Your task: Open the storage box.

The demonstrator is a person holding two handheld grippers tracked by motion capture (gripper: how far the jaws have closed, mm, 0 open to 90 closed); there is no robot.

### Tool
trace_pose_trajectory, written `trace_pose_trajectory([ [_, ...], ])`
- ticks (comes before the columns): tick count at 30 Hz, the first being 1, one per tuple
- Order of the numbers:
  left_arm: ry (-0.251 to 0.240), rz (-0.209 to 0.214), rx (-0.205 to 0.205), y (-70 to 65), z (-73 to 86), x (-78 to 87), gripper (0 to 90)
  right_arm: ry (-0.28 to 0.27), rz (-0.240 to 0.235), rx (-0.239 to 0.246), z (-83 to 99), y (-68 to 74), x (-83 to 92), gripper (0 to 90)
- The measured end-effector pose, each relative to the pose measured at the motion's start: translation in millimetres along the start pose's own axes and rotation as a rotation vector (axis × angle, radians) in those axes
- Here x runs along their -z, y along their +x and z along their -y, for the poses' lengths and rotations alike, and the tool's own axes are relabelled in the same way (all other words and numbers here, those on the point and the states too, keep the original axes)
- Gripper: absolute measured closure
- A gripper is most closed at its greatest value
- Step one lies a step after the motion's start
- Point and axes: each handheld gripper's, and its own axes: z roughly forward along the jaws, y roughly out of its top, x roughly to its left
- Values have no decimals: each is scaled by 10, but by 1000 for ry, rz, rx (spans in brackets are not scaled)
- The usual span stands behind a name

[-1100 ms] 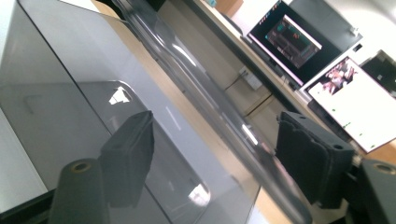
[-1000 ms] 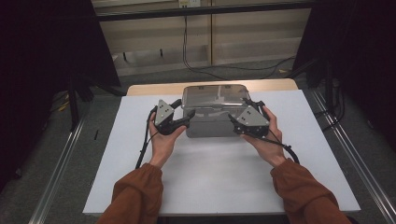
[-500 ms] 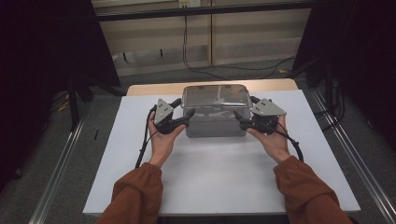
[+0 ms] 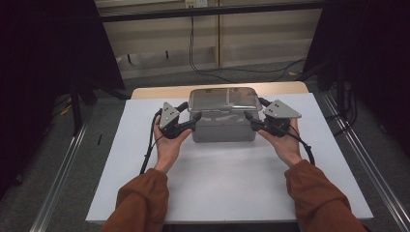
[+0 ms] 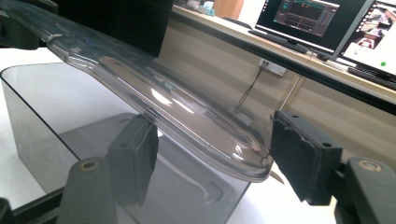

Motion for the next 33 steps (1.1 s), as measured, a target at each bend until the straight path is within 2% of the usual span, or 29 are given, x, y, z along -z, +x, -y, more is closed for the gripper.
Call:
trace_pose_trajectory([
  [7, -13, -6, 1, 13, -40, -7, 366, -26, -10, -24, -11, -33, -11, 328],
  [8, -10, -5, -10, 22, -53, -14, 366, -30, -11, -29, -12, -38, -15, 329],
  [13, -18, -7, -3, 36, -74, -44, 363, -48, -8, -53, -17, -76, -43, 325],
  [15, -20, -6, 14, 50, -79, -50, 369, -42, -11, -62, -24, -88, -56, 325],
  [21, -29, -21, 9, 113, -117, -70, 377, -62, -8, -75, -57, -106, -84, 306],
  [24, -32, -10, 47, 131, -126, -89, 378, -74, -4, -86, -67, -126, -97, 274],
  [27, -25, -19, 10, 141, -140, -105, 386, -80, -1, -87, -71, -139, -105, 264],
  [33, -38, -8, 11, 169, -156, -137, 399, -96, -17, -107, -64, -164, -124, 305],
])
